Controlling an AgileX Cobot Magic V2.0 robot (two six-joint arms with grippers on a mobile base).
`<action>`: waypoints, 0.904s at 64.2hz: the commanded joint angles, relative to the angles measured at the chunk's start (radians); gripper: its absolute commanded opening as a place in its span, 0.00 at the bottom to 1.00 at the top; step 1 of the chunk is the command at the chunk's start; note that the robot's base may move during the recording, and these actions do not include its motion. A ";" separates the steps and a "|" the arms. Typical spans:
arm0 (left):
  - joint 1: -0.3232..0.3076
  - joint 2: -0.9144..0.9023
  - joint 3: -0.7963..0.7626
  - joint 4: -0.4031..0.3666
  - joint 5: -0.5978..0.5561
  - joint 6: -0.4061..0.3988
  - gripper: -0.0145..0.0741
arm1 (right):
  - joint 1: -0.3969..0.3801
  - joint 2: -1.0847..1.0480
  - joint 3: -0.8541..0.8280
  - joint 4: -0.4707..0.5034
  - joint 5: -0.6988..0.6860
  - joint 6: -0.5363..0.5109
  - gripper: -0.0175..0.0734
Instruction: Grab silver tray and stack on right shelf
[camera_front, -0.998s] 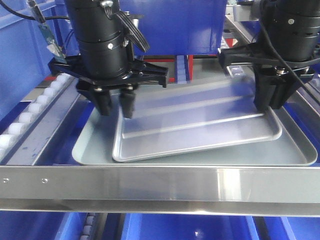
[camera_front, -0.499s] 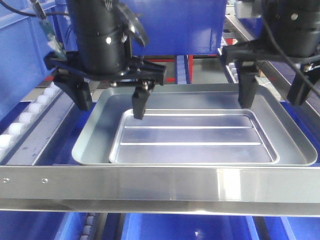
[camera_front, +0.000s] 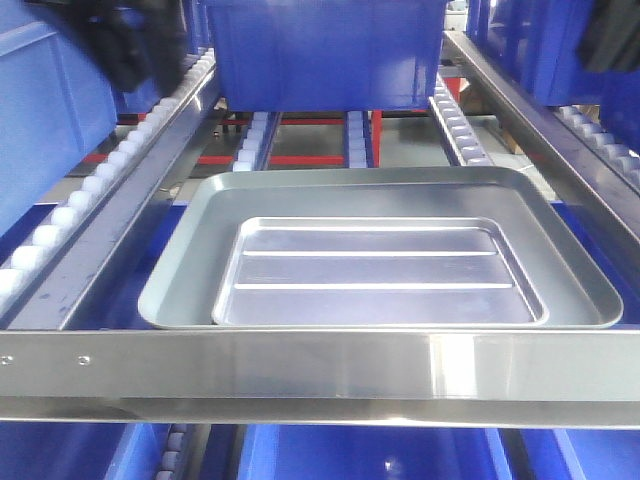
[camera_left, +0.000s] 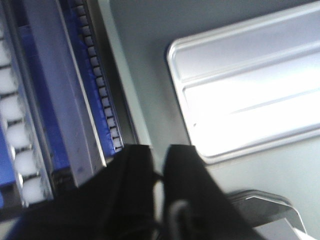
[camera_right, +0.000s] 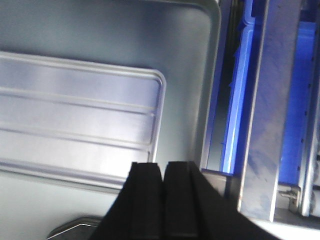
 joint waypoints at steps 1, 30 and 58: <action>-0.005 -0.136 0.110 0.012 -0.113 0.005 0.07 | -0.004 -0.100 0.052 -0.021 -0.082 -0.035 0.25; -0.005 -0.594 0.721 0.022 -0.716 0.005 0.06 | -0.004 -0.458 0.506 -0.021 -0.329 -0.091 0.25; -0.005 -1.180 0.771 0.020 -0.697 0.005 0.06 | -0.001 -0.996 0.555 -0.023 -0.320 -0.158 0.25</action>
